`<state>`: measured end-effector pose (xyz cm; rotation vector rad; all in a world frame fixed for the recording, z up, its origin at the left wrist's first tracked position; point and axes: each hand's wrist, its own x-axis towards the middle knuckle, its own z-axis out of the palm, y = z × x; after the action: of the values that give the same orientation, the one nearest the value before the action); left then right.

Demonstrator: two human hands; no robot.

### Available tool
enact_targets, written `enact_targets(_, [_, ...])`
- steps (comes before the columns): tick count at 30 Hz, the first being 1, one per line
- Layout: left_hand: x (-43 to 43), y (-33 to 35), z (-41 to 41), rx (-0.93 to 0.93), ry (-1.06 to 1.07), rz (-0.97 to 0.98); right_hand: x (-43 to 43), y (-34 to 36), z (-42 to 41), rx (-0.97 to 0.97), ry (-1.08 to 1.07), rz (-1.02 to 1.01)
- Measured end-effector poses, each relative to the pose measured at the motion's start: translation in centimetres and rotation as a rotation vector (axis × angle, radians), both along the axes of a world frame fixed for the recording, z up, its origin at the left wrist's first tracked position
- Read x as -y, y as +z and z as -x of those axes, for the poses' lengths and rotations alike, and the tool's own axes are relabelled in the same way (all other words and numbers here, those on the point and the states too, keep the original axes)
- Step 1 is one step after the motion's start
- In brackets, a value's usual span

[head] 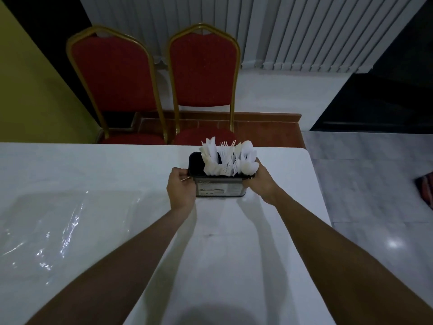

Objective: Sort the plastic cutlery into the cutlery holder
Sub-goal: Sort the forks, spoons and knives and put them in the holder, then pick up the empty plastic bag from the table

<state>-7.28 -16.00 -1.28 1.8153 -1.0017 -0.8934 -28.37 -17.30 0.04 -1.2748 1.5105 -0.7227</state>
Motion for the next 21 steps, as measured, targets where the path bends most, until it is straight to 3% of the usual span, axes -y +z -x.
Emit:
enact_targets(15, [-2.7,-0.3,-2.0,0.147,-0.198,-0.018,-5.5,-1.6,-4.0,-0.204,-0.395,-0.088])
enact_targets(21, [-6.0,-0.3,-6.2,0.215,-0.128,-0.028,-9.6,-2.8,-7.4,-0.360,-0.151,0.014])
